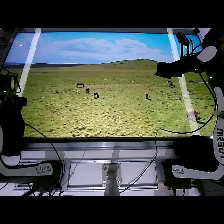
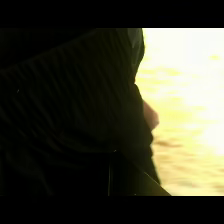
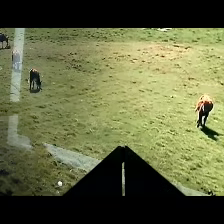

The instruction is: Fold the clothes and pants, and hang the long-sleeved shirts on hangers.

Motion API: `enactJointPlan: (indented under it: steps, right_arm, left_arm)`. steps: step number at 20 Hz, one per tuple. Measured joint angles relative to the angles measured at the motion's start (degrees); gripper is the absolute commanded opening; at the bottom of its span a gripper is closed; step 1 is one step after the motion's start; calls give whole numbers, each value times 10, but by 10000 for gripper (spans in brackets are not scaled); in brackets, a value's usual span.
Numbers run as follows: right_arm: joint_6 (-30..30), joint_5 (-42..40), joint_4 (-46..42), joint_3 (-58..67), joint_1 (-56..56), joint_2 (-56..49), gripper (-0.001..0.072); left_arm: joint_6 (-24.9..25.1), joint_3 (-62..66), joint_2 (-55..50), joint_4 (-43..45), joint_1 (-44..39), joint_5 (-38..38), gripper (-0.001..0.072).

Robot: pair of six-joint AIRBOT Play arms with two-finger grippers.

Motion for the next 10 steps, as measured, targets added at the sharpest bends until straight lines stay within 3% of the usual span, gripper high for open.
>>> enactJointPlan:
  steps: [1,2,3,4,5,10]
  right_arm:
    - [0,0,0,0,0,0,89]
    - [0,-1,0,0,0,0,222]
    - [0,-2,0,0,0,0,418]
    - [0,-3,0,0,0,0,532]
    - [0,-4,0,0,0,0,562]
    - [-1,-31,-14,0,0,0,562]
  left_arm:
    - [0,0,7,-5,0,4,53]
    - [0,0,12,-4,0,4,251]
    - [0,0,16,2,0,3,468]
    - [0,0,18,10,0,-1,519]
    - [-1,0,20,17,0,-7,519]
    - [-2,0,16,41,-19,-9,568]
